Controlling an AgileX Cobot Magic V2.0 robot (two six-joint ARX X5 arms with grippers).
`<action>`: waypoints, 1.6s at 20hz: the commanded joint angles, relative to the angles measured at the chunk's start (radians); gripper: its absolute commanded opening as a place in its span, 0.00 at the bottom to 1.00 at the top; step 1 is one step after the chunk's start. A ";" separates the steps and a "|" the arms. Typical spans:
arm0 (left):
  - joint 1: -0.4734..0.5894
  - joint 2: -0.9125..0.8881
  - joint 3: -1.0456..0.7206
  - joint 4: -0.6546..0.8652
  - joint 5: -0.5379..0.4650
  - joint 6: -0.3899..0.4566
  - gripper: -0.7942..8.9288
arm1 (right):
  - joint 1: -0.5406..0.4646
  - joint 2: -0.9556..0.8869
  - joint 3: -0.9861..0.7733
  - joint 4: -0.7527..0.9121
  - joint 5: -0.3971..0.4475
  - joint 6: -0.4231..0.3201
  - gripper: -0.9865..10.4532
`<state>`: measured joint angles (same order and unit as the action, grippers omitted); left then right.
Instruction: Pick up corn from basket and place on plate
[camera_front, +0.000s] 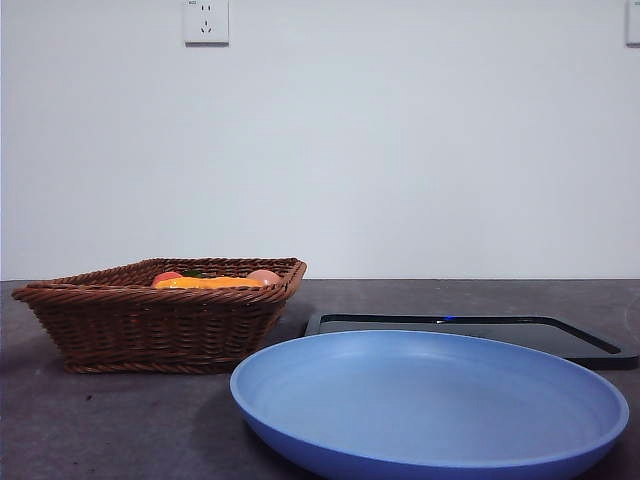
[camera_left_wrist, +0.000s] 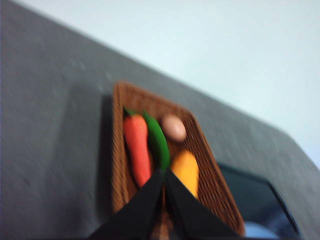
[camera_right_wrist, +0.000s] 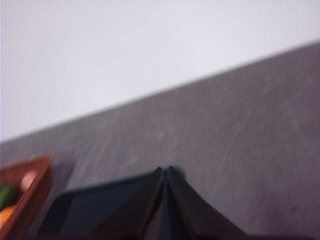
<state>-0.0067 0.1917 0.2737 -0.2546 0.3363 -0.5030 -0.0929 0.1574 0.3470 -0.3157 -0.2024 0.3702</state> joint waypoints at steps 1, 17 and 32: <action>0.003 0.076 0.072 -0.061 0.085 0.074 0.09 | -0.001 0.063 0.072 -0.061 -0.057 -0.021 0.09; -0.008 0.443 0.365 -0.465 0.319 0.337 0.09 | 0.066 0.573 0.395 -0.554 -0.306 -0.256 0.09; -0.027 0.461 0.367 -0.461 0.329 0.333 0.52 | 0.217 0.823 0.397 -0.481 -0.307 -0.241 0.36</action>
<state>-0.0311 0.6479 0.6239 -0.7258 0.6590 -0.1818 0.1211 0.9714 0.7269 -0.8017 -0.5053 0.1287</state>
